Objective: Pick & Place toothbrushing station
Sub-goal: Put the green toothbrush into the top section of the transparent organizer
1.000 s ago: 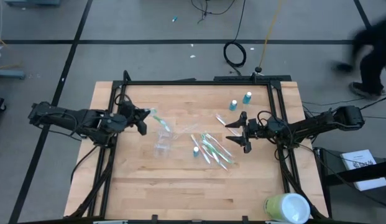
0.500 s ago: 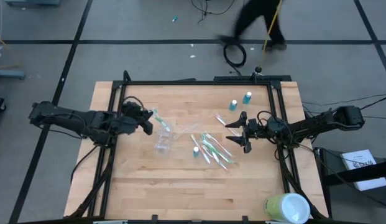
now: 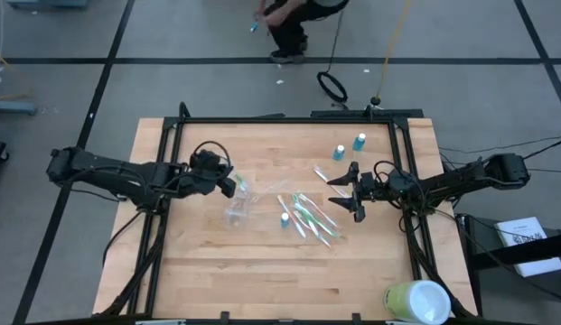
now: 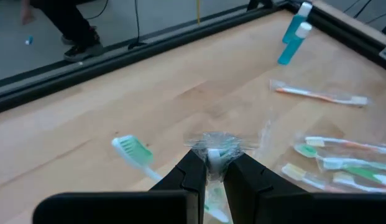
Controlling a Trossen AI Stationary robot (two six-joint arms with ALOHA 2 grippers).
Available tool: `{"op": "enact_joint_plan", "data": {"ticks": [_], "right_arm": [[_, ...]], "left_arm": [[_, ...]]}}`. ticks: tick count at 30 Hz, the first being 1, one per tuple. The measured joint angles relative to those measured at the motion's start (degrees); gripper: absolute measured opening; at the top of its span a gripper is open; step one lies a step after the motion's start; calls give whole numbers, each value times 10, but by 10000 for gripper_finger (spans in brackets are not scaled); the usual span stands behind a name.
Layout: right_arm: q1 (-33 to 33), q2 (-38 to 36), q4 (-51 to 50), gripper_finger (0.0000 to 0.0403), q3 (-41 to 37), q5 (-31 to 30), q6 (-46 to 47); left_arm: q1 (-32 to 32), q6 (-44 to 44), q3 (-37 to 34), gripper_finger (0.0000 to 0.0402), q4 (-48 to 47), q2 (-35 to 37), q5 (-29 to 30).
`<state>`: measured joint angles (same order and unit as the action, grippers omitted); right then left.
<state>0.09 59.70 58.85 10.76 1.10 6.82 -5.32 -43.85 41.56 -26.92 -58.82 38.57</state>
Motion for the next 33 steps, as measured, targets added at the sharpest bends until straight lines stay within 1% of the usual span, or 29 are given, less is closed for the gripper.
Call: {"op": "enact_joint_plan", "data": {"ticks": [8,20,22,24,30,33], "right_arm": [[0,0,0,247,0,0,0],[0,0,-3,247,0,0,0],[0,0,-4,247,0,0,0],[0,0,-6,247,0,0,0],[0,0,-5,247,0,0,0],[0,0,-5,247,0,0,0]], "left_arm": [[1,-18,0,42,5,-30,1],[1,-11,0,46,1,-31,3],[1,-11,0,59,0,-31,3],[1,-13,0,82,0,-31,2],[1,-13,0,173,0,-31,3],[1,10,0,209,5,-31,6]]}}
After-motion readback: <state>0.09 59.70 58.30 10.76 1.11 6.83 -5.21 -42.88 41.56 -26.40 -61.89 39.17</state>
